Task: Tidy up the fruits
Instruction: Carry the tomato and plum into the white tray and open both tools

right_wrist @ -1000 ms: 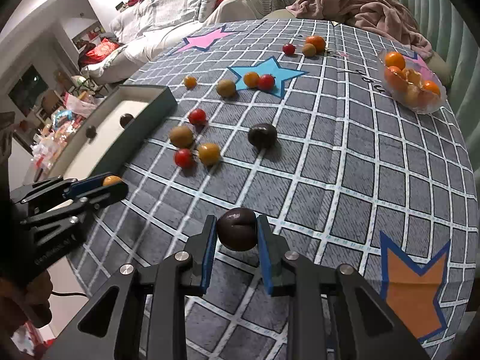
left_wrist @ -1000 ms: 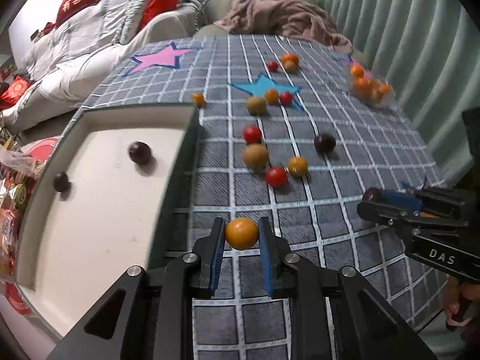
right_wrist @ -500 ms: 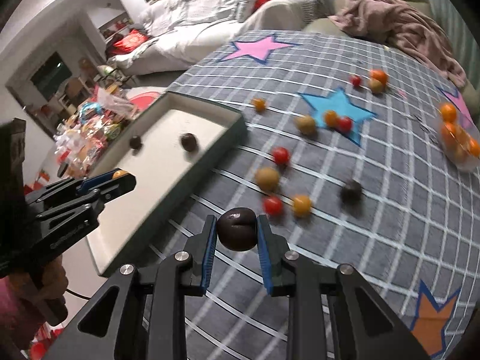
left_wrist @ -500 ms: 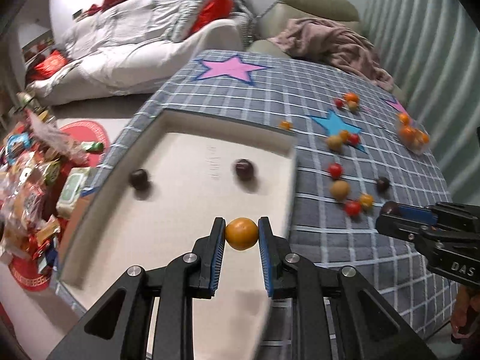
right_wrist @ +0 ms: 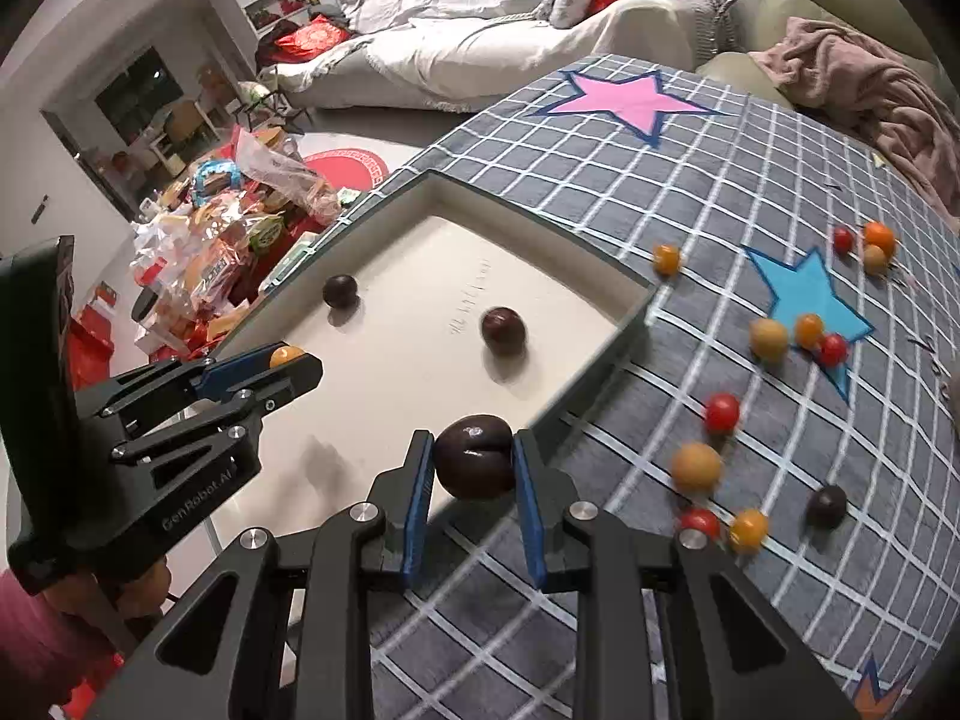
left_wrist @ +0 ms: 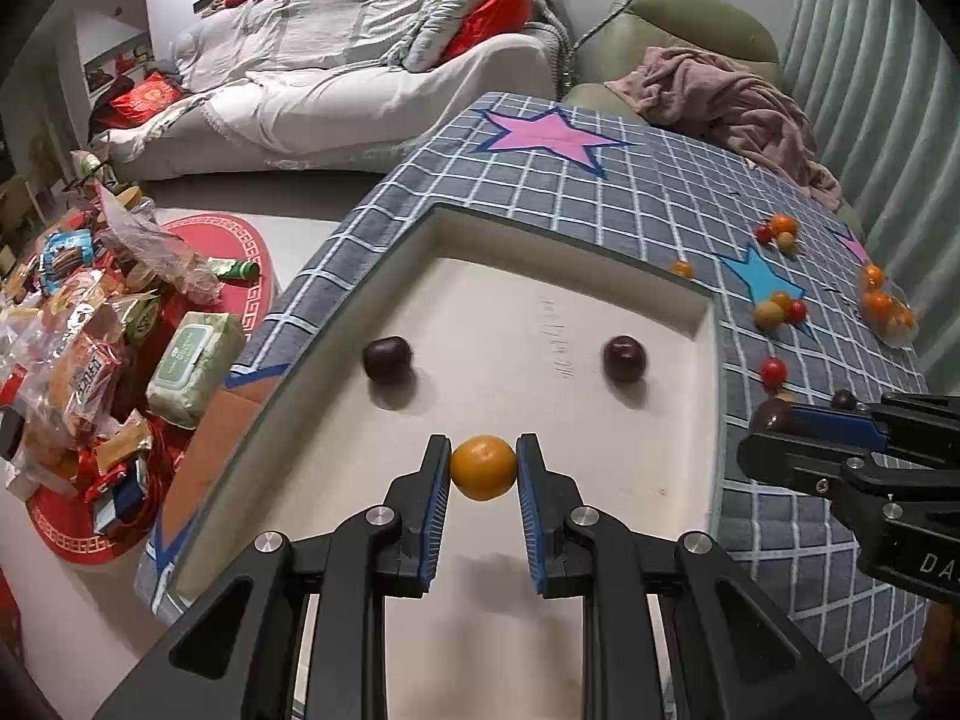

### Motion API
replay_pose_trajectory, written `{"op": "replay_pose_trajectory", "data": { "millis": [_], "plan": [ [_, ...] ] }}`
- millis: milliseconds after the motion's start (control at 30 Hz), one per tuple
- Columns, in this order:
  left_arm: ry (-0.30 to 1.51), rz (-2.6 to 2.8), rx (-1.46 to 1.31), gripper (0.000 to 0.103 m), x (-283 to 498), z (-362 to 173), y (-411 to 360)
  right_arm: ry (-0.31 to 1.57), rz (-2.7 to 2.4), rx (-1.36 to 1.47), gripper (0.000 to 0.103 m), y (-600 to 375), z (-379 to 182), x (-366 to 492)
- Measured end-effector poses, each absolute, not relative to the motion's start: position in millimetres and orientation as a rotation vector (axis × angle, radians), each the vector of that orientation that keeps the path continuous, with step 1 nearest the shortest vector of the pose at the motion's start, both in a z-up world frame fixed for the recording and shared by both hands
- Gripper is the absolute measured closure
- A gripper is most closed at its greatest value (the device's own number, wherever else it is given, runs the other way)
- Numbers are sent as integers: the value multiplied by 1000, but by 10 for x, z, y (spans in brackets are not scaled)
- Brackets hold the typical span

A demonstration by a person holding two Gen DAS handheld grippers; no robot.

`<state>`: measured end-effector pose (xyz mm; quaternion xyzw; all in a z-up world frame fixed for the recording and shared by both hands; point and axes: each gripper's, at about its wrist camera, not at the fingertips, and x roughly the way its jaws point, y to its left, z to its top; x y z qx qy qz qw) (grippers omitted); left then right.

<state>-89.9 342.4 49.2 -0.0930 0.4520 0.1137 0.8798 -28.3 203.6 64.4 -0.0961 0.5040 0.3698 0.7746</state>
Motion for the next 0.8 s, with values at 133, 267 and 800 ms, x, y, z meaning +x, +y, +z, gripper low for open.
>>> {"op": "replay_pose_trajectory", "data": {
  "millis": [133, 267, 800],
  "plan": [
    [951, 268, -197, 79, -860, 420, 3542, 1109, 811, -224, 74, 2236, 577, -227],
    [969, 312, -168, 79, -804, 321, 3620, 1124, 810, -235, 74, 2387, 501, -170],
    [1010, 346, -177, 79, -706, 119, 3718, 1165, 770, -332, 74, 2755, 151, -55]
  ]
}}
